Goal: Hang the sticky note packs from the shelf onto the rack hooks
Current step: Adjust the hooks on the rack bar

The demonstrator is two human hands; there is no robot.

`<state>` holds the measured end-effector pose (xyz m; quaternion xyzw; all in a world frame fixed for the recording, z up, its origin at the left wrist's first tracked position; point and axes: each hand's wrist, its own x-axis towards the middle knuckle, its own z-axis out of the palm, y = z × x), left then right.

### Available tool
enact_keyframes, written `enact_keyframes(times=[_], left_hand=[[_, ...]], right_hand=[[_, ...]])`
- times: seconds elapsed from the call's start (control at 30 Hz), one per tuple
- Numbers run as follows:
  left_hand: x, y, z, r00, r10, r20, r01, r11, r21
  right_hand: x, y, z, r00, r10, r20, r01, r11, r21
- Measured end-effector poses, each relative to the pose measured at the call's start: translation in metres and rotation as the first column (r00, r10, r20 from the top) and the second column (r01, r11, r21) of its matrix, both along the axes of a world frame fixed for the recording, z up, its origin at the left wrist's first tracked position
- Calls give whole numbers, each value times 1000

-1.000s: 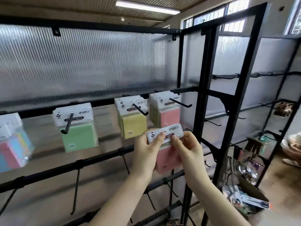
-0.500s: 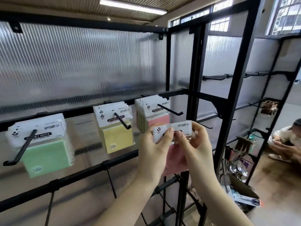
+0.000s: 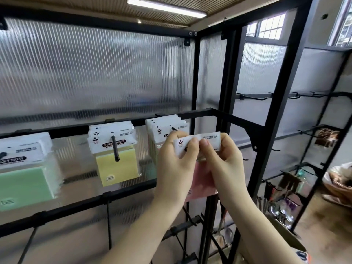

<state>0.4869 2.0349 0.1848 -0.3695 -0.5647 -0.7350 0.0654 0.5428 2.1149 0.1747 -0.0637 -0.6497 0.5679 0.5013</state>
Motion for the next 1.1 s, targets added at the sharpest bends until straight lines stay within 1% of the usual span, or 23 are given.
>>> enact_keyframes(times=[0.1,0.2,0.3,0.37,0.43,0.53,0.6,0.73,0.97,1.1], left_hand=[[3,1,-1,999,-14,32,13,999,50],[5,2,-4,998,-36,46,34,998,60],[6,1,-6,1000,-2,29,1,999,40],[8,-1,-6,999,35,-10,-34,999,5],[10,-2,-5,999,36,-25,-37,999,-23],[11,-2,-3,999,-17,50,18,1000,-8],[13,-2,-2,995,-18,94,19,1000,-1],[18,0,3,986,39,163,-38,999,-7],[24,-1,12,991,110,80,-105,992,-65],[21,-3,13,984,131,119,-119,988,-98]], right_hand=[[0,7,0,998,62,13,-63,998,31],[-1,12,-2,990,141,-2,-140,988,60],[-2,17,-3,980,199,-11,-198,978,73],[-3,20,-4,975,223,-5,-222,972,82],[-4,22,-5,968,249,2,-249,965,85],[-4,25,-5,955,296,-4,-294,951,91],[-4,27,-4,949,314,-13,-311,945,105],[-3,28,-2,947,320,-13,-314,936,157],[-3,27,-1,925,379,-13,-374,918,135],[-3,27,0,936,352,-9,-345,924,167]])
